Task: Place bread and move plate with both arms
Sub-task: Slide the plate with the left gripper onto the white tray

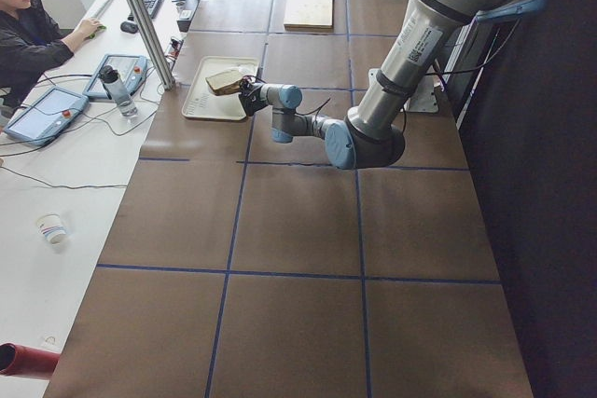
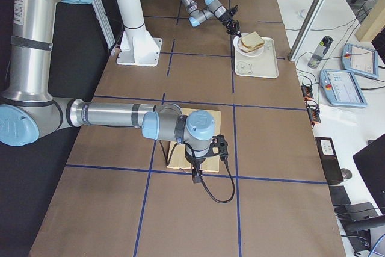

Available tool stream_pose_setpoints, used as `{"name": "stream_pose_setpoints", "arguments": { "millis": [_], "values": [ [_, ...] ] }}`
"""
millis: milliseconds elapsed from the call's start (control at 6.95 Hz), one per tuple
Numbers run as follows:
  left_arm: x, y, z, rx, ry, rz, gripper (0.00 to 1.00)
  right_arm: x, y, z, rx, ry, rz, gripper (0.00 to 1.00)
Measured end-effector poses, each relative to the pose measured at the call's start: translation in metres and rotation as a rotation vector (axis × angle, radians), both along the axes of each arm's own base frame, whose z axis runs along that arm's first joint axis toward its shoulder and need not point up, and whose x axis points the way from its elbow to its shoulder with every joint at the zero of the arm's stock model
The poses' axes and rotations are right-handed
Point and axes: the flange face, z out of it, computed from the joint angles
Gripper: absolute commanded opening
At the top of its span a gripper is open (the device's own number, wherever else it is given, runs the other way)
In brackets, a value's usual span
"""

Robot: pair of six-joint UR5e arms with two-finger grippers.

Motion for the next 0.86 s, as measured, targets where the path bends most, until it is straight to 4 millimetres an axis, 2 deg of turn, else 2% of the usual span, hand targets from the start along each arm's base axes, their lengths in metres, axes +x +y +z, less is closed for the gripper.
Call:
{"name": "stream_pose_setpoints", "arguments": {
  "millis": [144, 288, 431, 575, 863],
  "values": [
    [0.012, -0.009, -0.005, -0.008, -0.015, -0.001, 0.17, 0.0, 0.0, 0.0, 0.0, 0.0, 0.0, 1.0],
    [0.021, -0.015, -0.008, -0.014, -0.026, -0.001, 0.49, 0.0, 0.0, 0.0, 0.0, 0.0, 0.0, 1.0],
    [0.027, -0.019, -0.012, -0.019, -0.034, -0.001, 0.94, 0.0, 0.0, 0.0, -0.001, 0.0, 0.0, 1.0],
    [0.03, -0.021, -0.017, -0.017, -0.036, -0.001, 1.0, 0.0, 0.0, 0.0, 0.0, 0.0, 0.0, 1.0],
    [0.031, -0.019, -0.036, 0.008, -0.049, 0.04, 1.0, 0.0, -0.001, 0.0, 0.001, 0.0, 0.0, 1.0]
  ]
}}
